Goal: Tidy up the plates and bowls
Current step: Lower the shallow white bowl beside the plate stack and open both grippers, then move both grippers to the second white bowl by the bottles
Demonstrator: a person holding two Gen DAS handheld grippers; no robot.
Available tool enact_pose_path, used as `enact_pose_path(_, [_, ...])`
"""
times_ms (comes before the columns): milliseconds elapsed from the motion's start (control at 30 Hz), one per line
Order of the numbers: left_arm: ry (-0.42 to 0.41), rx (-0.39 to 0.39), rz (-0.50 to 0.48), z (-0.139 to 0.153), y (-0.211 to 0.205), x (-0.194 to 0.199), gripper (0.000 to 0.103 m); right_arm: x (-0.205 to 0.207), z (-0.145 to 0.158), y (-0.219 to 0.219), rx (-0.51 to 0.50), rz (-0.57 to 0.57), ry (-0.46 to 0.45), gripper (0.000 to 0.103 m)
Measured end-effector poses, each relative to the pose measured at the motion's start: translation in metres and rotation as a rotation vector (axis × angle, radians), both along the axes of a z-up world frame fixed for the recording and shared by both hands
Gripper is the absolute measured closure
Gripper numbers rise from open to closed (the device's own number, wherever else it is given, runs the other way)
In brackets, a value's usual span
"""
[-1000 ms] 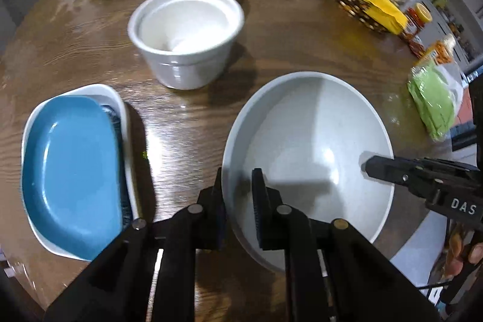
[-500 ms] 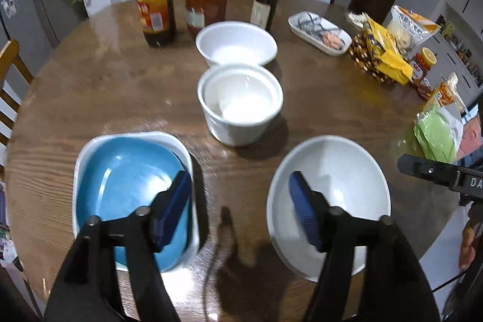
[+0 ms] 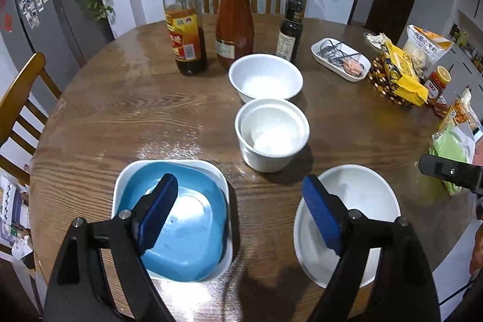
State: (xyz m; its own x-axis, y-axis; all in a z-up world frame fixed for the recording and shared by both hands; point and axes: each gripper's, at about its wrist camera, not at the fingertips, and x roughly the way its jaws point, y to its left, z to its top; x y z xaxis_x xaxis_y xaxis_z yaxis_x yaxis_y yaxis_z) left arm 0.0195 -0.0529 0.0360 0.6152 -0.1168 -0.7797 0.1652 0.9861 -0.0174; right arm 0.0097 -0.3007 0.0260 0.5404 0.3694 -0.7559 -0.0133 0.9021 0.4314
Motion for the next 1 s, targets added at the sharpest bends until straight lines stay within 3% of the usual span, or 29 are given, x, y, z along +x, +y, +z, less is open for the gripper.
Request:
enact_pose_path(633, [-0.154, 0.014, 0.001, 0.044, 0.0, 0.008, 0.018, 0.009, 0.054, 0.023, -0.059, 0.045, -0.123, 0.048])
enact_pose_path(1000, [-0.238, 0.036, 0.003, 0.068, -0.007, 0.032, 0.015, 0.032, 0.085, 0.037, -0.1, 0.074, -0.198, 0.048])
